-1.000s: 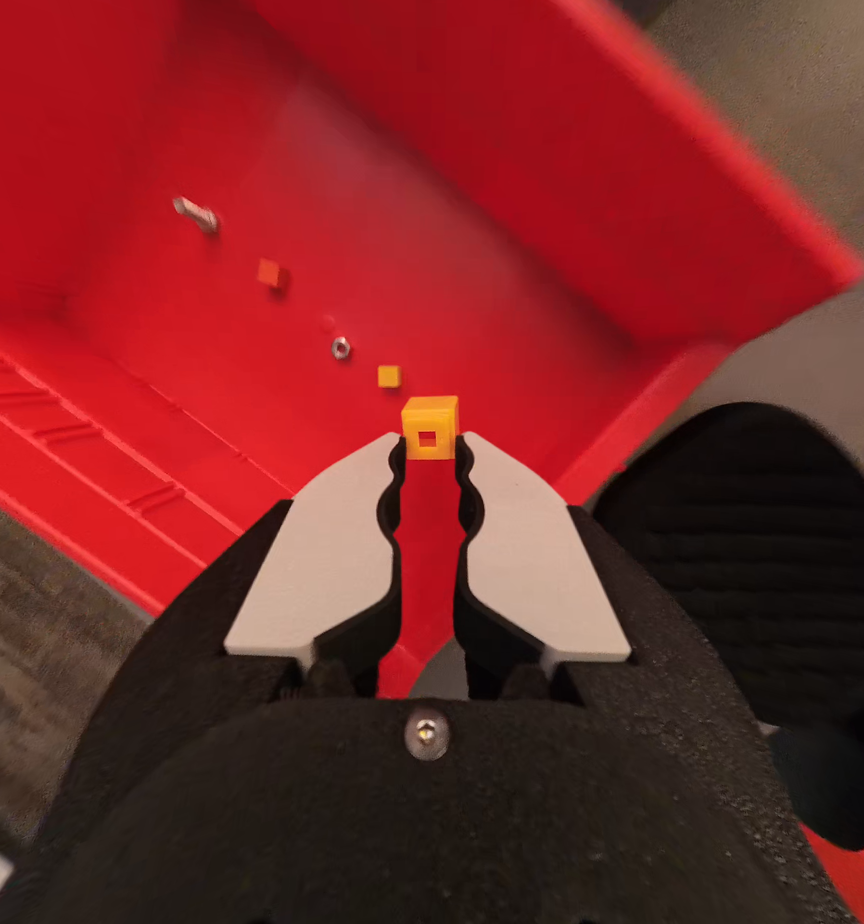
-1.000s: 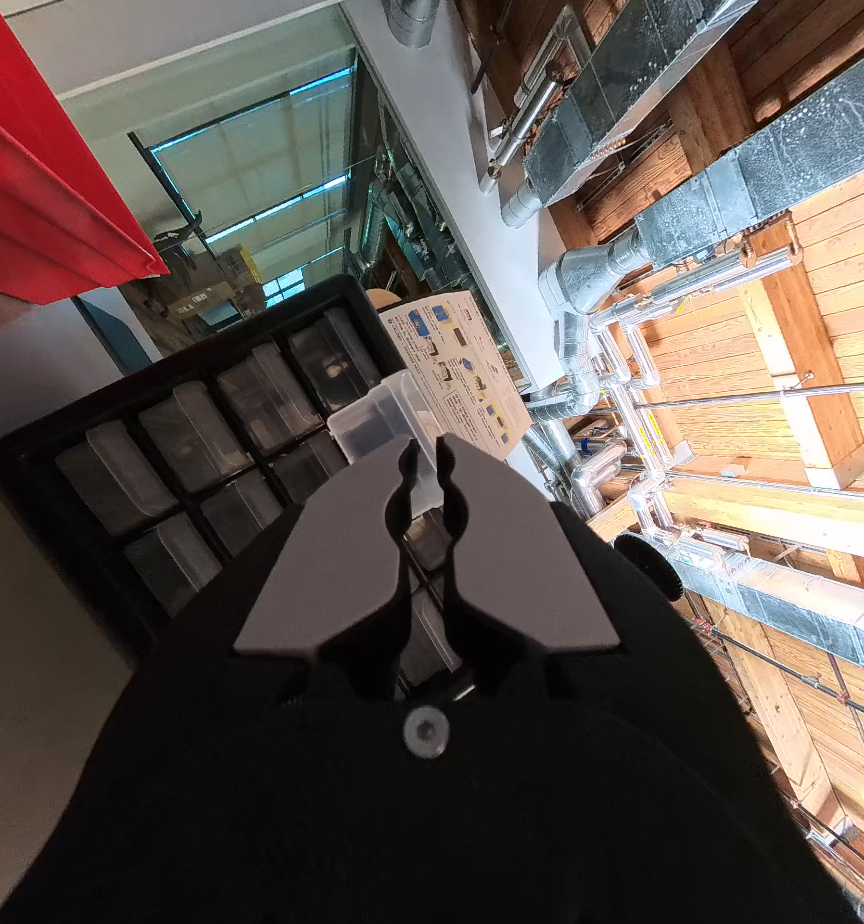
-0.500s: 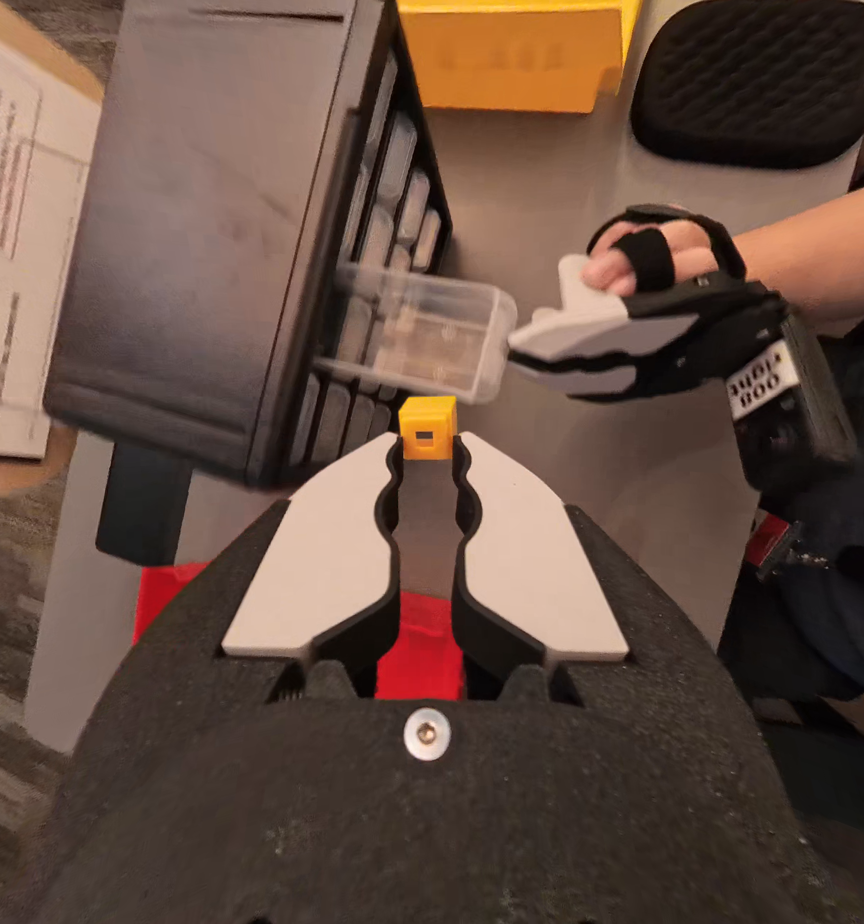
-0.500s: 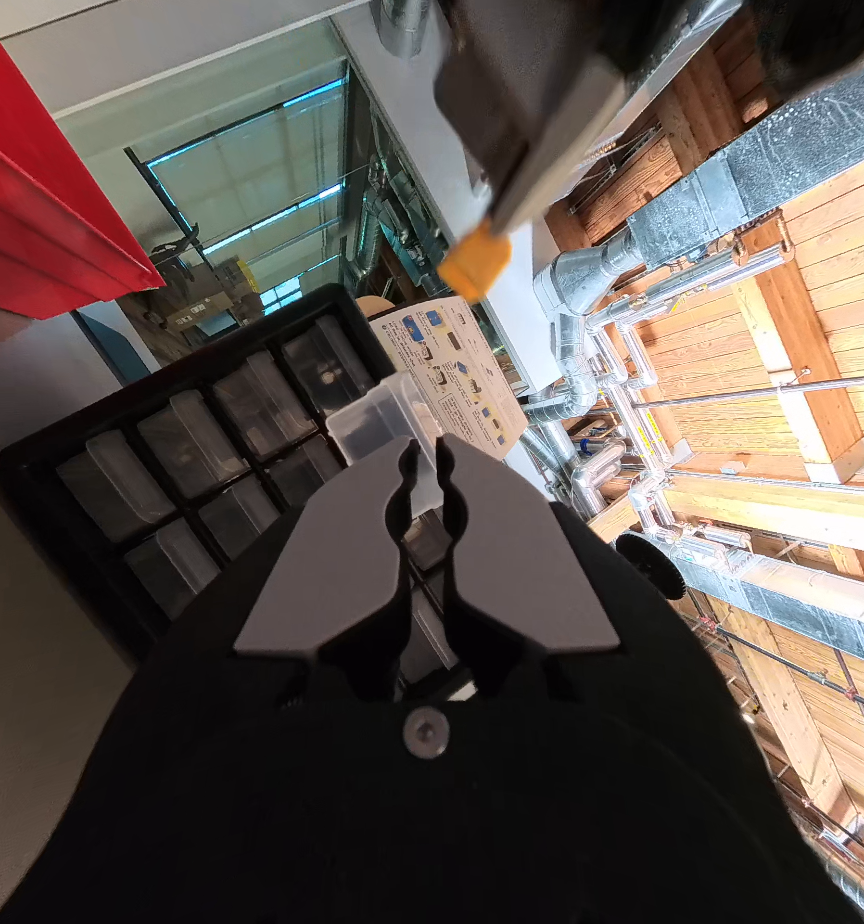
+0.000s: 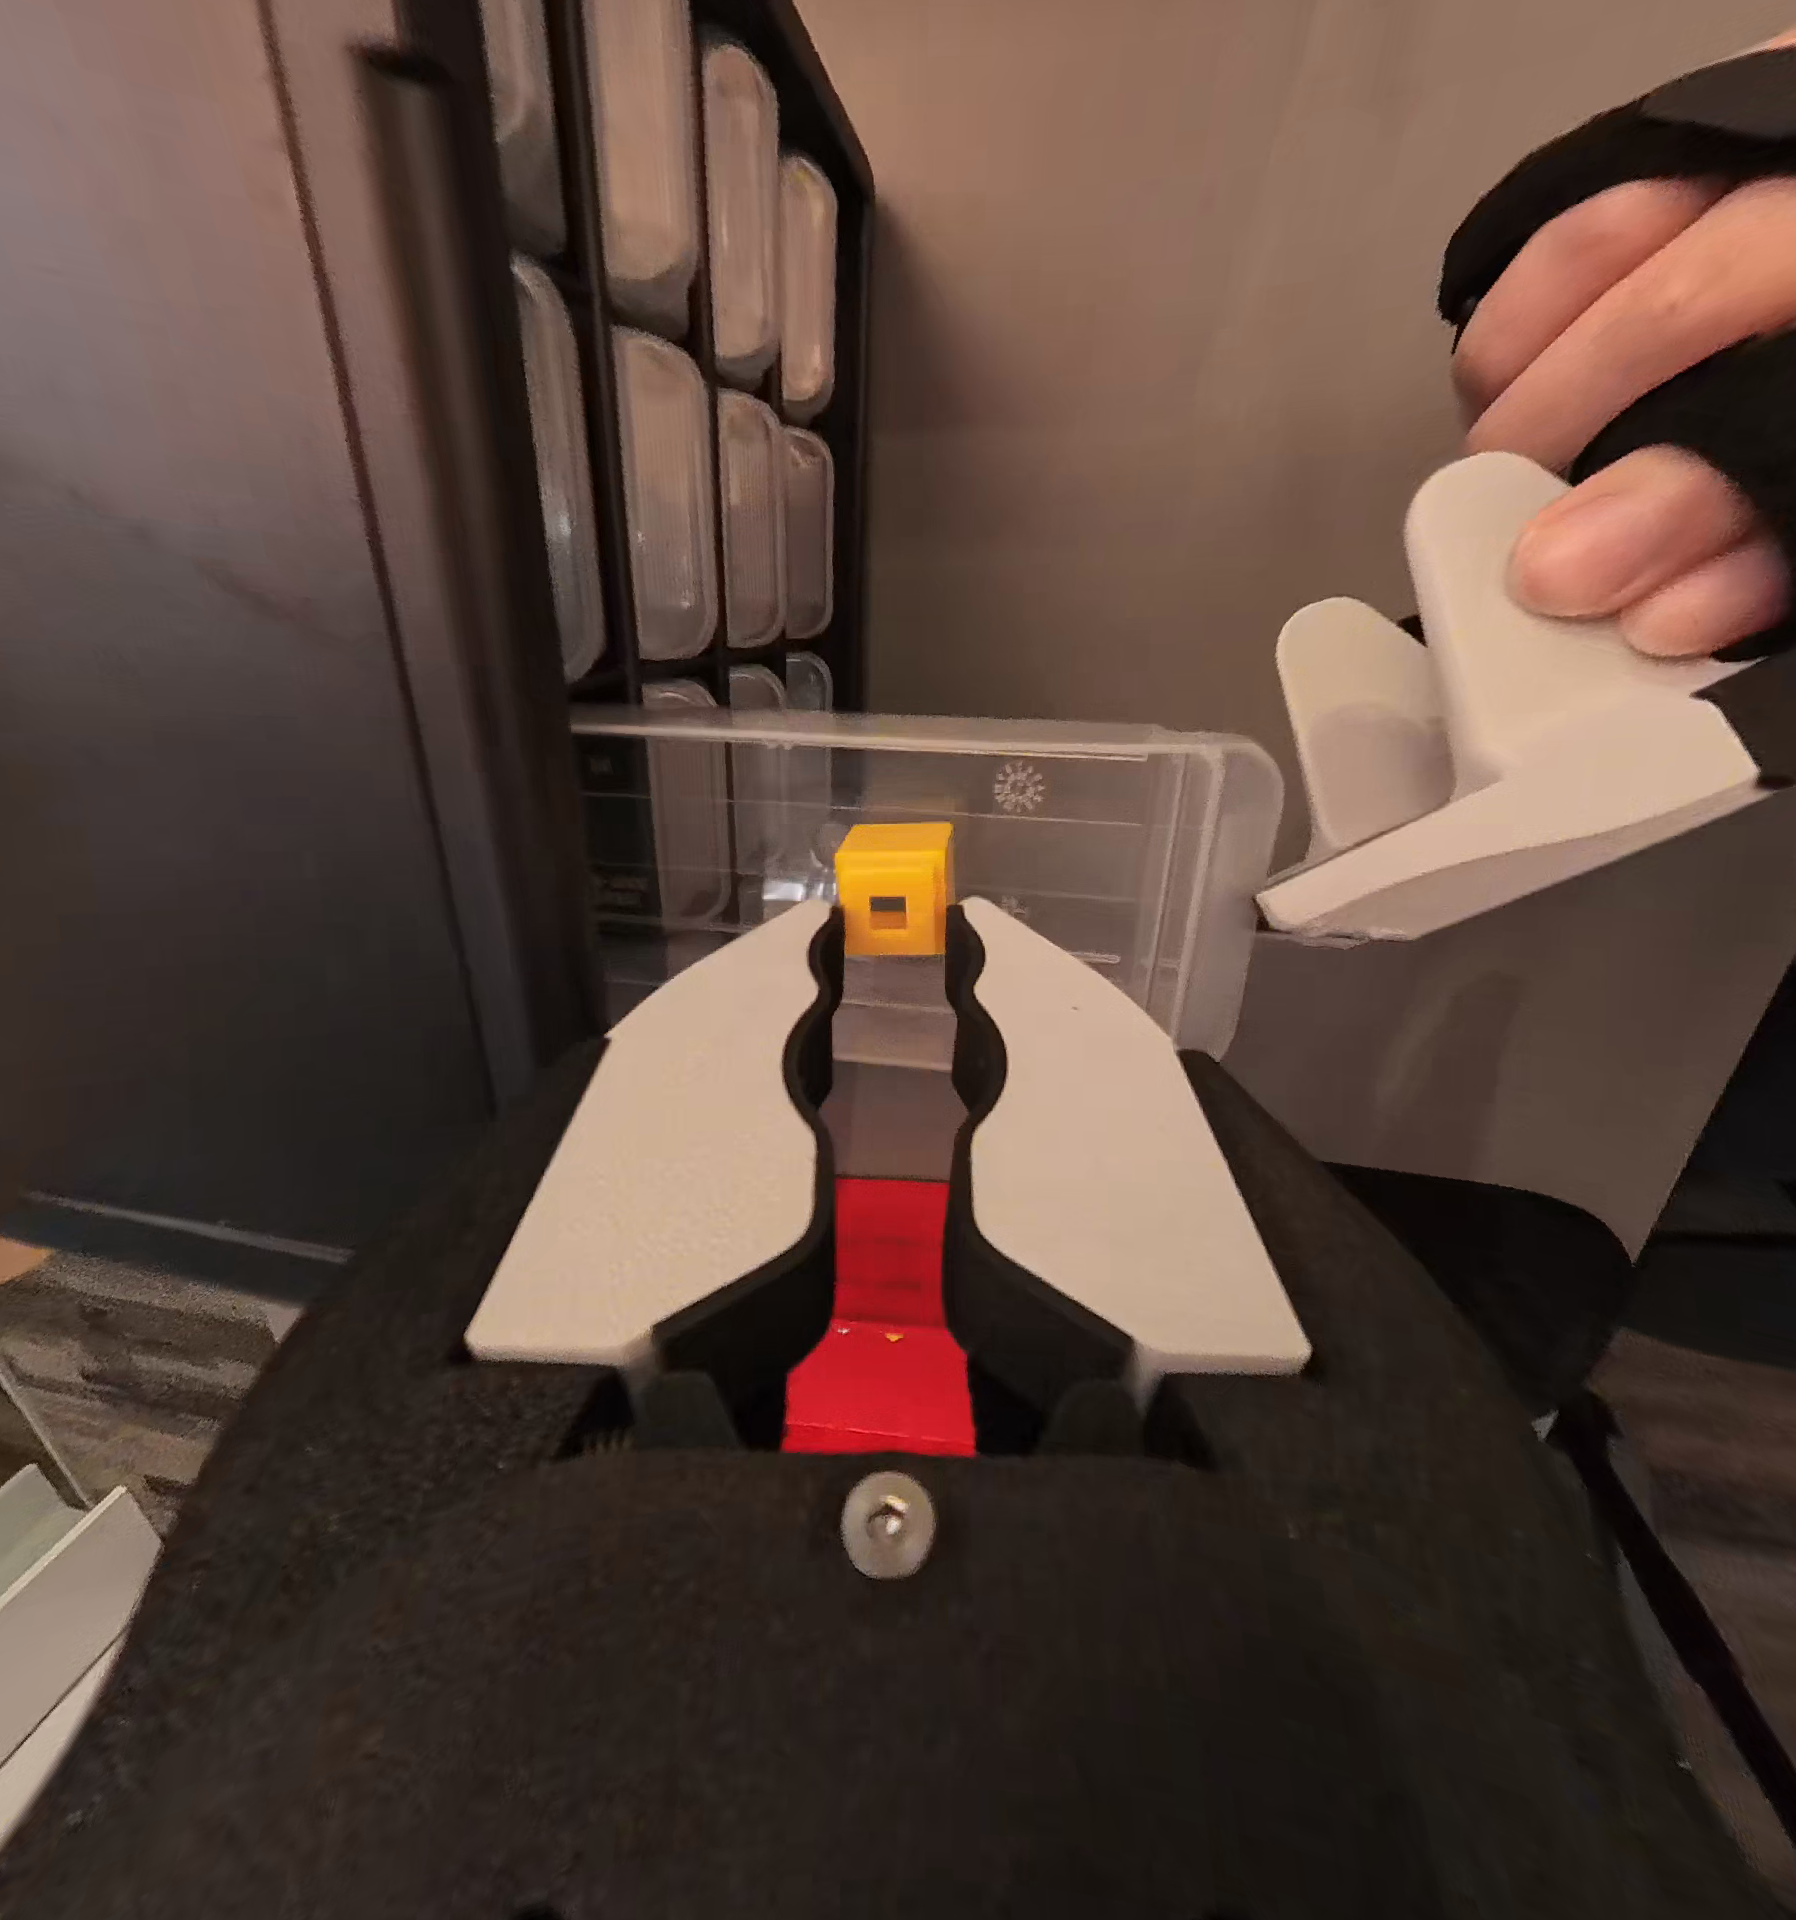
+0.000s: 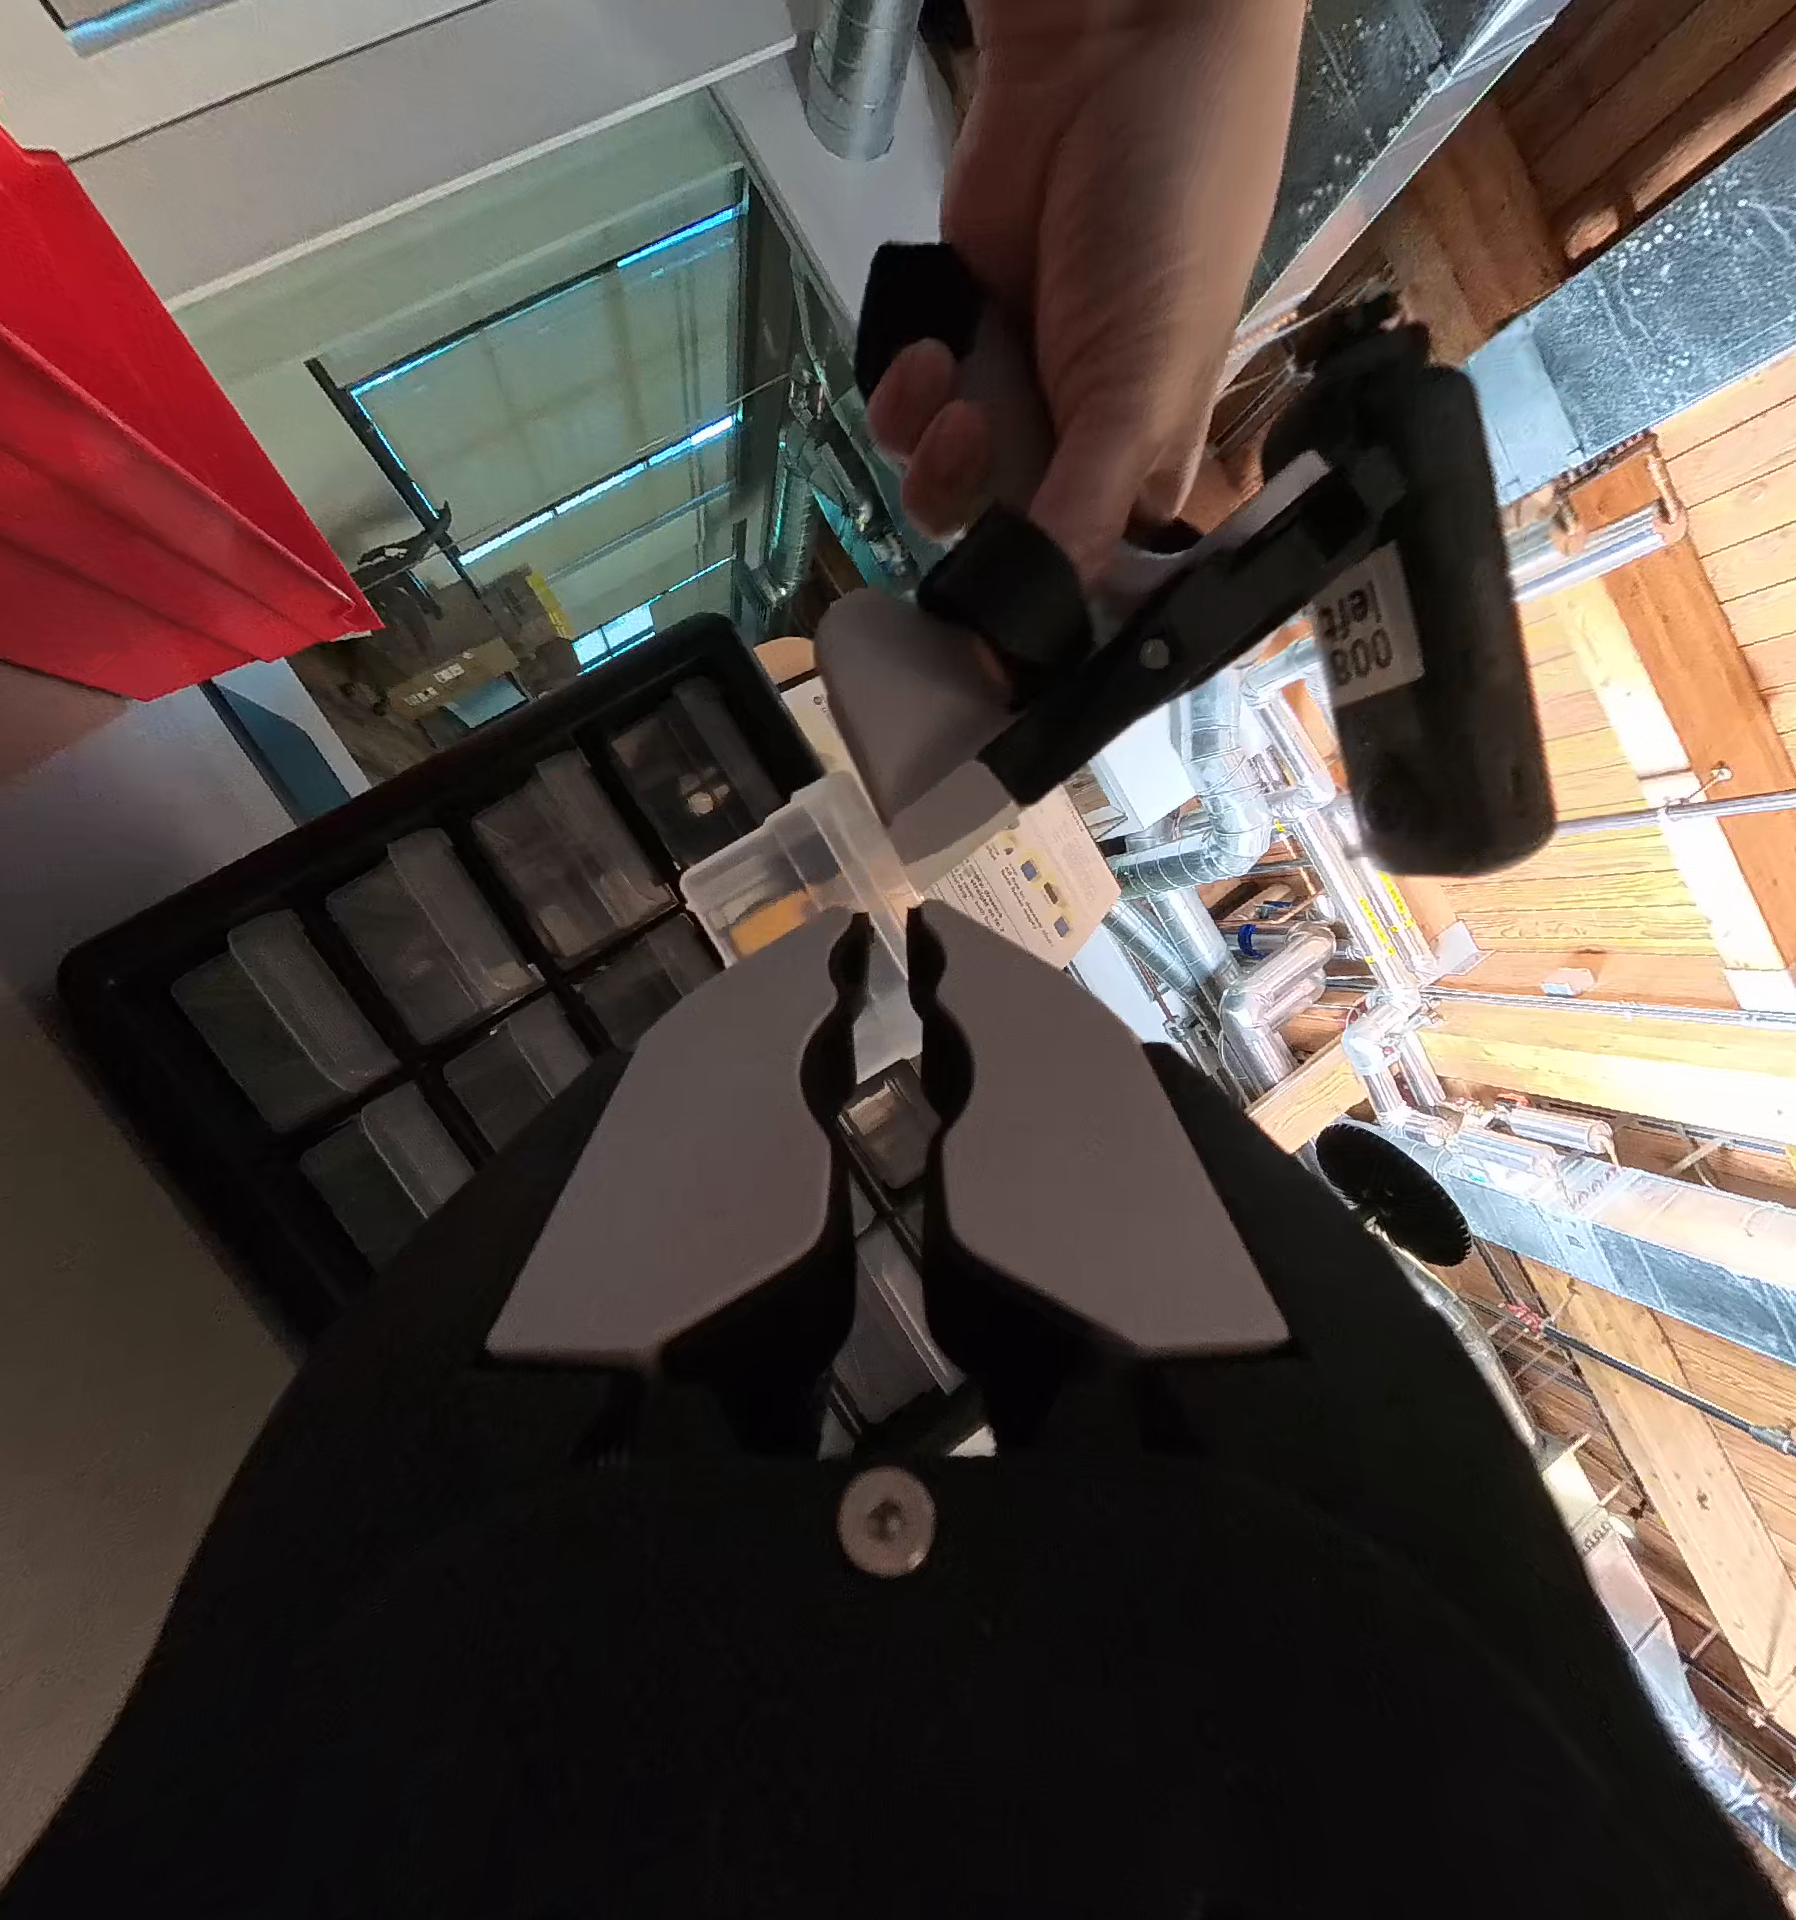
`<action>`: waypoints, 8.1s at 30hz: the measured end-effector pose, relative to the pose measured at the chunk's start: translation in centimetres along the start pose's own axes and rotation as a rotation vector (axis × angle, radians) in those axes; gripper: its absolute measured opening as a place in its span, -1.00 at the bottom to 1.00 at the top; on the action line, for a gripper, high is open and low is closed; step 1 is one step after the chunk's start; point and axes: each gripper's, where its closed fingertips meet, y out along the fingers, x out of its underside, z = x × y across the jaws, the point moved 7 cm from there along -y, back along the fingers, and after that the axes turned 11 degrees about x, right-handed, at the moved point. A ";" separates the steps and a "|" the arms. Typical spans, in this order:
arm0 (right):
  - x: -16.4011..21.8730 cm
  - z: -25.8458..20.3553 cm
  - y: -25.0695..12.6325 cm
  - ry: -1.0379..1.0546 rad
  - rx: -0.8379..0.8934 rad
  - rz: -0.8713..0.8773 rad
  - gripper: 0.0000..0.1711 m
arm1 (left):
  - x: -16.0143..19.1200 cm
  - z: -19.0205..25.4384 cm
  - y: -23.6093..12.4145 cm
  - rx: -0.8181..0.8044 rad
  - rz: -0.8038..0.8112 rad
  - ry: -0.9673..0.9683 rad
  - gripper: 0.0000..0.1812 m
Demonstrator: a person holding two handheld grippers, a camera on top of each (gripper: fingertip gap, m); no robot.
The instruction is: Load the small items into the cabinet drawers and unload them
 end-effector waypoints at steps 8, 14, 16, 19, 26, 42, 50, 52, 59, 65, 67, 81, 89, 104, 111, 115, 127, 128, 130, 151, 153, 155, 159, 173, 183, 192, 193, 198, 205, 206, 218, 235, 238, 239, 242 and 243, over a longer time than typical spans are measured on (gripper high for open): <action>0.1 -0.4 0.0 -0.010 -0.022 -0.005 -0.91 | -0.2 0.1 0.4 0.027 0.008 0.021 -0.79; 0.1 -0.6 0.2 -0.025 -0.029 -0.007 -0.91 | 0.1 0.0 -1.2 0.003 0.092 -0.005 -0.57; 0.2 -0.7 0.5 -0.042 -0.030 -0.003 -0.91 | 0.8 0.4 -2.9 -0.028 0.168 -0.019 -0.57; 0.8 -0.7 1.6 -0.063 -0.040 -0.025 -0.91 | 3.0 1.3 -5.5 -0.091 0.280 -0.055 -0.61; 2.8 -2.0 4.9 -0.146 -0.082 -0.084 -0.91 | 11.3 3.7 -6.8 -0.191 0.324 -0.196 -0.65; 4.6 -3.1 8.5 -0.176 -0.124 -0.152 -0.83 | 20.3 5.9 -5.4 -0.206 0.368 -0.397 -0.64; 5.0 -4.9 4.6 -0.166 -0.220 -0.086 -0.73 | 22.9 5.5 -5.2 -0.236 0.386 -0.466 -0.63; 5.7 -5.6 4.6 -0.210 -0.216 -0.105 -0.73 | 24.1 4.9 -4.7 -0.235 0.375 -0.502 -0.63; 6.7 -5.9 6.3 -0.218 -0.173 -0.154 -0.80 | 27.7 2.8 -1.9 -0.216 0.358 -0.636 -0.64; 6.6 -5.4 5.8 -0.204 -0.144 -0.119 -0.89 | 30.9 1.3 1.1 -0.213 0.307 -0.723 -0.64; 6.3 -5.1 5.3 -0.206 -0.146 -0.110 -0.89 | 31.6 0.8 2.6 -0.183 0.295 -0.749 -0.64; 5.4 -5.0 3.5 -0.247 -0.164 -0.091 -0.75 | 31.9 -1.4 10.3 -0.115 0.123 -0.698 -0.63; 6.1 -5.1 5.0 -0.222 -0.115 -0.121 -0.88 | 32.1 -1.2 10.5 -0.123 0.109 -0.701 -0.64; 4.0 -3.3 1.7 -0.216 -0.127 -0.098 -0.88 | 32.0 -1.6 12.3 -0.106 0.040 -0.680 -0.76; 3.7 -3.1 1.4 -0.207 -0.133 -0.099 -0.89 | 31.9 -2.2 12.7 -0.068 0.068 -0.714 -0.88; 3.6 -2.9 1.2 -0.198 -0.136 -0.104 -0.88 | 32.1 -1.9 12.4 -0.069 0.036 -0.696 -0.88; 3.1 -2.7 0.7 -0.192 -0.135 -0.107 -0.88 | 19.1 2.1 -0.6 -0.139 0.348 -0.406 -0.88; 3.1 -2.8 0.7 -0.192 -0.134 -0.105 -0.88 | 16.9 2.6 -1.4 -0.144 0.350 -0.355 -0.88; 3.1 -2.8 0.7 -0.193 -0.133 -0.104 -0.88 | 12.7 3.3 -2.3 -0.170 0.328 -0.246 -0.88; 2.4 -2.7 0.2 -0.176 -0.169 -0.077 -0.88 | 0.1 -1.4 5.2 -0.035 -0.050 0.014 -0.89; 2.4 -2.8 0.2 -0.187 -0.173 -0.075 -0.88 | 0.0 -1.6 5.2 -0.011 -0.029 0.004 -0.89; 2.3 -2.8 0.2 -0.180 -0.176 -0.076 -0.88 | -0.1 -1.7 5.3 0.011 -0.020 0.000 -0.89; 2.3 -2.9 0.1 -0.186 -0.180 -0.073 -0.88 | -0.1 -1.7 5.5 0.026 -0.045 0.014 -0.88; 2.3 -3.2 0.1 -0.195 -0.194 -0.069 -0.87 | -0.5 -1.7 6.1 0.001 -0.154 0.007 -0.87; 2.8 -3.2 0.4 -0.187 -0.195 -0.085 -0.87 | 0.2 -0.6 1.8 -0.105 0.057 -0.030 -0.75; 4.4 -4.0 3.2 -0.197 -0.217 -0.147 -0.87 | 11.0 2.4 -4.9 -0.383 0.306 -0.287 -0.74; 4.7 -4.1 3.6 -0.198 -0.218 -0.160 -0.87 | 12.7 2.5 -5.1 -0.413 0.316 -0.328 -0.74; 5.7 -4.8 5.1 -0.246 -0.211 -0.165 -0.87 | 20.1 2.1 -3.3 -0.399 0.325 -0.518 -0.74; 6.3 -5.3 6.4 -0.265 -0.213 -0.187 -0.87 | 27.5 -1.0 3.2 -0.317 0.213 -0.737 -0.73; 6.4 -5.4 6.5 -0.268 -0.215 -0.193 -0.87 | 28.3 -1.4 4.3 -0.294 0.197 -0.764 -0.73; 6.5 -5.9 3.0 -0.257 -0.275 -0.160 -0.76 | 32.4 -4.3 10.7 -0.108 0.195 -0.937 -0.72; 7.9 -8.8 3.5 -0.332 -0.289 -0.170 -0.80 | 32.4 -5.2 12.6 -0.029 0.112 -0.909 -0.84; 7.8 -8.5 3.6 -0.322 -0.259 -0.164 -0.90 | 32.4 -5.1 12.7 -0.007 0.121 -0.904 -0.89; 7.8 -8.5 3.6 -0.320 -0.257 -0.164 -0.90 | 32.4 -5.1 12.7 -0.005 0.122 -0.905 -0.89; 7.8 -8.4 3.5 -0.323 -0.261 -0.164 -0.91 | 32.4 -5.1 12.7 0.004 0.116 -0.904 -0.89; 7.7 -8.3 3.4 -0.320 -0.264 -0.165 -0.91 | 32.3 -5.0 12.7 0.006 0.109 -0.898 -0.89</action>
